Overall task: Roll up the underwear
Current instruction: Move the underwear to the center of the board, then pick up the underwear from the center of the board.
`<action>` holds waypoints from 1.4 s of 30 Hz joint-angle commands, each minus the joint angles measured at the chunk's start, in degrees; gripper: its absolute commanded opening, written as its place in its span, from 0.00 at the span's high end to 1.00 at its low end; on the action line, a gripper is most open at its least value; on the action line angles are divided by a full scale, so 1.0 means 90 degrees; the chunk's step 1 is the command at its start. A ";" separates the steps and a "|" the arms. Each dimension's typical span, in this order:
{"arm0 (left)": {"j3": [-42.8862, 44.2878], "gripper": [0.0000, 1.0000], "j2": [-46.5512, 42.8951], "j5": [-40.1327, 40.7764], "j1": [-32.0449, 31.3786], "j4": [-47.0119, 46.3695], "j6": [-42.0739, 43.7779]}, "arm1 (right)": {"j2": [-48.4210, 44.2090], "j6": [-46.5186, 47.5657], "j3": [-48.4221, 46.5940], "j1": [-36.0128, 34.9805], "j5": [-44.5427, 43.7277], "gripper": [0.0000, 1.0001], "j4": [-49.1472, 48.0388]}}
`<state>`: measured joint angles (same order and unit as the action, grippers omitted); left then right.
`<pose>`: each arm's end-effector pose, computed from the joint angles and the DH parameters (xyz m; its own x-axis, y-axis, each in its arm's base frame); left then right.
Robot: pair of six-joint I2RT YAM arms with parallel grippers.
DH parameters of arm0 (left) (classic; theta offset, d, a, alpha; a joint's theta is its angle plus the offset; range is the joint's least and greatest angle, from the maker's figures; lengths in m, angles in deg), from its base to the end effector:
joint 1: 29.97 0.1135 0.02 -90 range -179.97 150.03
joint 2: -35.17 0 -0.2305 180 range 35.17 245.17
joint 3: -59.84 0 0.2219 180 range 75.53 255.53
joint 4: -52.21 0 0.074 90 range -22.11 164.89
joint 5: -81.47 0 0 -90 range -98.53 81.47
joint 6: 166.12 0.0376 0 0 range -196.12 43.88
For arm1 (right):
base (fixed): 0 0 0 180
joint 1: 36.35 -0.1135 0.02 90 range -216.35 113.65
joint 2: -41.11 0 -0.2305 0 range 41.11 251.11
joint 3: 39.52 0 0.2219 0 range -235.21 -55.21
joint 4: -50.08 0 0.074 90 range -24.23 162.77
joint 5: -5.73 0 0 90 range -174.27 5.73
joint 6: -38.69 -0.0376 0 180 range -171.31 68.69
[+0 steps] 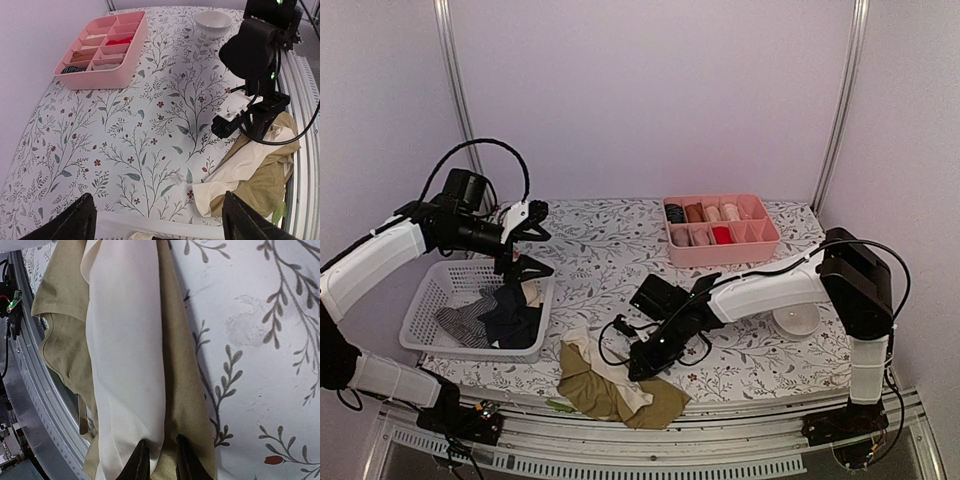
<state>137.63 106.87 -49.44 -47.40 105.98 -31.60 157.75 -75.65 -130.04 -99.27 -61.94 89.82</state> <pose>0.2190 -0.0946 0.2802 -0.0493 0.5709 -0.8196 0.9560 0.2646 0.1268 0.1544 0.3333 0.1226 -0.7471 -0.6238 -0.2297 -0.6436 0.5925 0.4845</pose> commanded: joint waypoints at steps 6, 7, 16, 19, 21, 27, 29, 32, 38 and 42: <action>0.0074 0.06 0.0118 0.0123 -0.0228 -0.0040 0.0305 | -0.0489 0.0071 0.0901 0.1488 -0.1521 0.80 0.0856; 0.0117 0.06 0.0191 0.0173 -0.0320 0.0017 0.0321 | -0.0550 0.0199 0.0906 0.1626 -0.1619 0.80 0.0895; 0.0490 0.14 0.1251 0.0775 -0.1471 -0.0413 -0.0133 | -0.2047 0.0826 0.0508 0.1849 -0.1799 0.69 0.1154; 0.1097 0.22 0.2000 0.0645 -0.1536 -0.0388 -0.0730 | -0.2544 0.0502 0.0995 0.1986 -0.1518 0.66 0.1205; 0.1497 0.27 0.2526 0.0488 -0.1556 -0.0294 -0.1099 | -0.2873 0.0283 0.1403 0.2037 -0.1306 0.66 0.1143; 0.1924 0.34 0.3532 0.0392 -0.1741 -0.0413 -0.1877 | -0.3543 -0.0675 0.2689 0.2073 -0.0754 0.65 0.0590; 0.2036 0.37 0.3800 0.0544 -0.1811 -0.0385 -0.1988 | -0.3575 -0.1069 0.2961 0.2083 -0.0577 0.65 0.0394; 0.2101 0.40 0.4083 0.0702 -0.1823 -0.0345 -0.2112 | -0.3575 -0.1721 0.3316 0.2080 -0.0150 0.66 -0.0211; 0.2051 0.41 0.4231 0.0738 -0.1818 -0.0461 -0.2328 | -0.3297 -0.2624 0.3478 0.2087 0.0103 0.63 -0.1059; 0.2071 0.40 0.4383 0.0709 -0.1791 -0.0425 -0.2528 | -0.2874 -0.2969 0.3417 0.2087 0.0309 0.63 -0.1610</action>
<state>155.01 144.81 -42.73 -63.40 102.53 -51.76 128.53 -96.74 -99.00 -80.80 -61.98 82.66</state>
